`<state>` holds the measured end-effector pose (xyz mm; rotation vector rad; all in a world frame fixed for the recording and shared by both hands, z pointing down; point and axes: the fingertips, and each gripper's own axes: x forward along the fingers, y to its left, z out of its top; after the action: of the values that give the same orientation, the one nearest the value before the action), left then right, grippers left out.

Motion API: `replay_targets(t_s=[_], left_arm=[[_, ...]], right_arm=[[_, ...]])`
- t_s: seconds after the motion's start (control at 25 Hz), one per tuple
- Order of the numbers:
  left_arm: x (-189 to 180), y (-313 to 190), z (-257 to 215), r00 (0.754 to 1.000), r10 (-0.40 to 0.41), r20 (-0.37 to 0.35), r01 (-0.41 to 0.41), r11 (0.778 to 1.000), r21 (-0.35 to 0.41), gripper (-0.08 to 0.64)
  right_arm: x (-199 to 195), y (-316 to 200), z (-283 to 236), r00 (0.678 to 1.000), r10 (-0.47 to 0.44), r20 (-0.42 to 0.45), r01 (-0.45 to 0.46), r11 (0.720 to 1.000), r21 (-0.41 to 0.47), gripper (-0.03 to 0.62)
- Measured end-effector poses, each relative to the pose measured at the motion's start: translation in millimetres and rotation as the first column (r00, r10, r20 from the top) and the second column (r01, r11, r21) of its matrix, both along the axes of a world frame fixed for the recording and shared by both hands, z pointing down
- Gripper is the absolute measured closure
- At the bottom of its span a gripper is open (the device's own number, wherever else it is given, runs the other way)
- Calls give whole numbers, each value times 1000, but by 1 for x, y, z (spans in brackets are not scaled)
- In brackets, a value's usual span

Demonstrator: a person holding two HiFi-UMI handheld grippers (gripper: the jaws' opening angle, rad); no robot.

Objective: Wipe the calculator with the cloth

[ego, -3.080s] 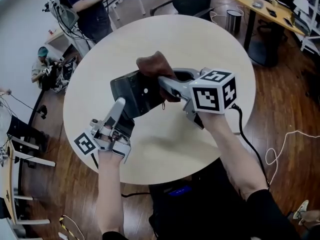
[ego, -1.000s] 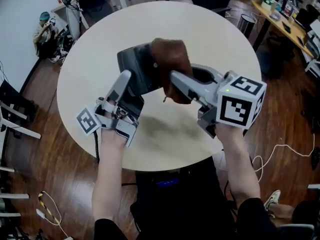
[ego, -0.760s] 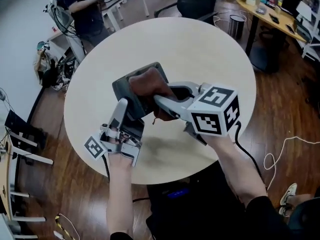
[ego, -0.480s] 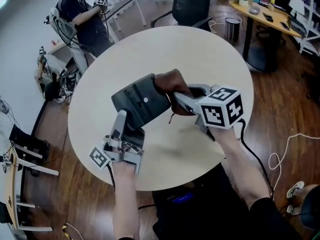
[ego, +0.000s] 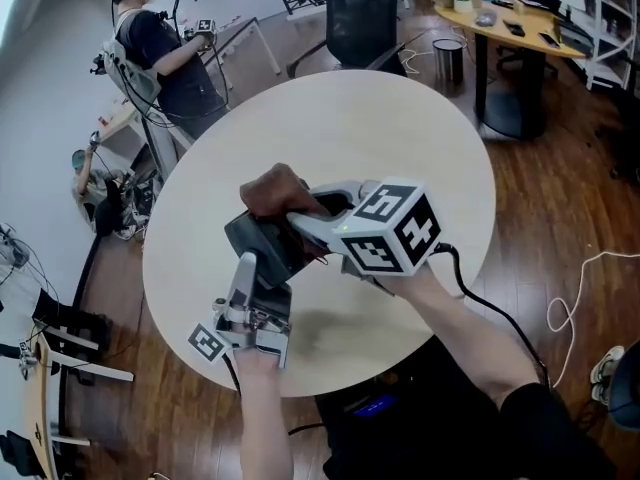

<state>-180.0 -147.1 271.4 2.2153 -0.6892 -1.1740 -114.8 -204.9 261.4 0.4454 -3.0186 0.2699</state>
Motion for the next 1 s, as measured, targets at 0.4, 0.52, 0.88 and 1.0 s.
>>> replay_targets(t_s=[0.4,0.52,0.88,1.0], left_arm=[[-17,-5,0,997,-28,-76,28,1000,-5,502],[-26,-7,0,995,-49,-91,48,999,-14,502],[-12,1,-5,996,-17,-88,19,1000,22,502],[-19,3,-4,994,-25,-107,29,999,31,503]], right_arm=[[60,-61,34,982,189,-7,-188,976,-112,506],[47,-25,10,992,107,71,-100,990,-97,506],[19,-4,17,999,42,-16,-43,999,-14,506],[44,-37,36,991,135,-23,-137,988,-65,506]])
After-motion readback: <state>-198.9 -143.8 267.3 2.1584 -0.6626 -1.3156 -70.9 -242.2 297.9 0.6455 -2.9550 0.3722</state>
